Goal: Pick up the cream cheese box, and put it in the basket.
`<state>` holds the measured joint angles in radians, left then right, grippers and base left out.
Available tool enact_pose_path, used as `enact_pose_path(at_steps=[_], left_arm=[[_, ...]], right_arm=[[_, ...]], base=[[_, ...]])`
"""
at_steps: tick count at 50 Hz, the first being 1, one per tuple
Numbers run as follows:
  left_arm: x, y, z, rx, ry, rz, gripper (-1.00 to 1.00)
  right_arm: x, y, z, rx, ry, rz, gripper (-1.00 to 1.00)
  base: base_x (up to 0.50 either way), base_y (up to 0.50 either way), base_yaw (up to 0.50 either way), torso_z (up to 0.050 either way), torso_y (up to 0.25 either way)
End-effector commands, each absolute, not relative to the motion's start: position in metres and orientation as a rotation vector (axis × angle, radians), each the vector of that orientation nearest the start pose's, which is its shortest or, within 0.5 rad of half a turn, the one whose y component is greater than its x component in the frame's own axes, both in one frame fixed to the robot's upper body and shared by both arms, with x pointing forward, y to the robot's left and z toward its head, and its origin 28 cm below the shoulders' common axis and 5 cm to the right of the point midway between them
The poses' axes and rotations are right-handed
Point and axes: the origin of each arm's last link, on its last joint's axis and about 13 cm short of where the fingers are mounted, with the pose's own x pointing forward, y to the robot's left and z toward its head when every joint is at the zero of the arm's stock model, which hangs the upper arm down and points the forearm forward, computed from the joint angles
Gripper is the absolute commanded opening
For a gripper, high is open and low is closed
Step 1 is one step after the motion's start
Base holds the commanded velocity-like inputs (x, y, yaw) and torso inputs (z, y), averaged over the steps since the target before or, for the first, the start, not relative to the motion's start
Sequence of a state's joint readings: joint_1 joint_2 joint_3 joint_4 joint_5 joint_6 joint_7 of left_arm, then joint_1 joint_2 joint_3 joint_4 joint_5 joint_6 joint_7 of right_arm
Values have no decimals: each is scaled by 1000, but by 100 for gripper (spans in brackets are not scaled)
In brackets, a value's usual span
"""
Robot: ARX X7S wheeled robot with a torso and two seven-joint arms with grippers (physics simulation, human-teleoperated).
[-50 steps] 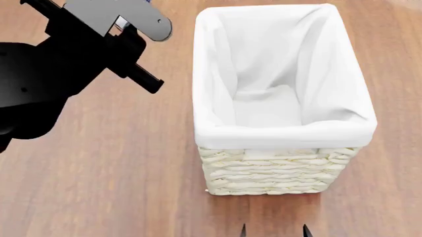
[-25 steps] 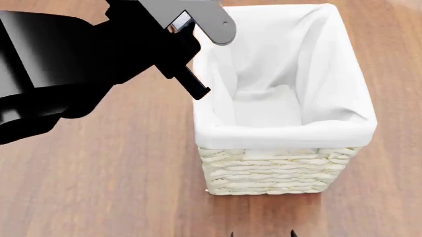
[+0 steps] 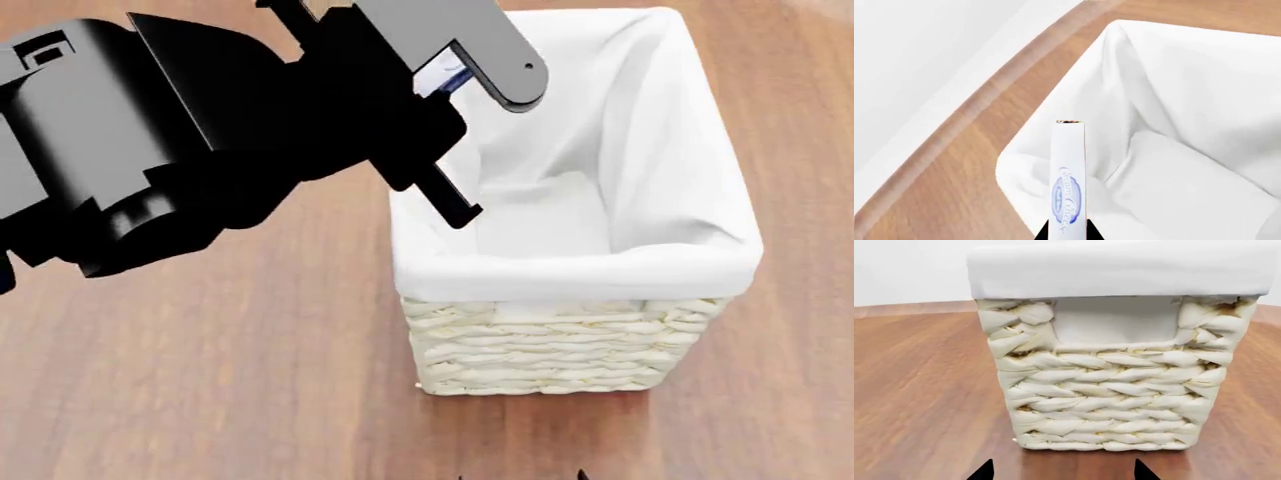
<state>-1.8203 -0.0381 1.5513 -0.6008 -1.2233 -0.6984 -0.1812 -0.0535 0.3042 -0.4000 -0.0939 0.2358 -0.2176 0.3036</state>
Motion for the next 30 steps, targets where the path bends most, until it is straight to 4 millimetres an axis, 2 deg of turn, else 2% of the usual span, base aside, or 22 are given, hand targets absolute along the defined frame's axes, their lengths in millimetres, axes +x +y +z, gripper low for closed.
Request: enact_pose_path(at_steps=[1,10,21,28,29,30], left_arm=[[363,77,318,723,187,-536,-100],[363,73,315,717,137,-539,-100],[351,63,331,697,79,-577,-100],[347,60,330,698,66,-551,-100],[348,60,330,703,70,-559,100],[348,60,329,706,71,-573,100]], right_arm=[[184,-84,24,39,-135,122,100],[184,-82,21,39,-127,137,100],[183,-81,19,34,-125,146,100],[184,-81,19,35,-124,144,100],[183,-81,19,35,-124,145,100],[183,-81,19,35,-125,145,100]], base=[[0,0,0,0,0],[0,0,0,0,1],[0,0,0,0,1],[0,0,0,0,0],[0,0,0,0,0],[0,0,0,0,0]])
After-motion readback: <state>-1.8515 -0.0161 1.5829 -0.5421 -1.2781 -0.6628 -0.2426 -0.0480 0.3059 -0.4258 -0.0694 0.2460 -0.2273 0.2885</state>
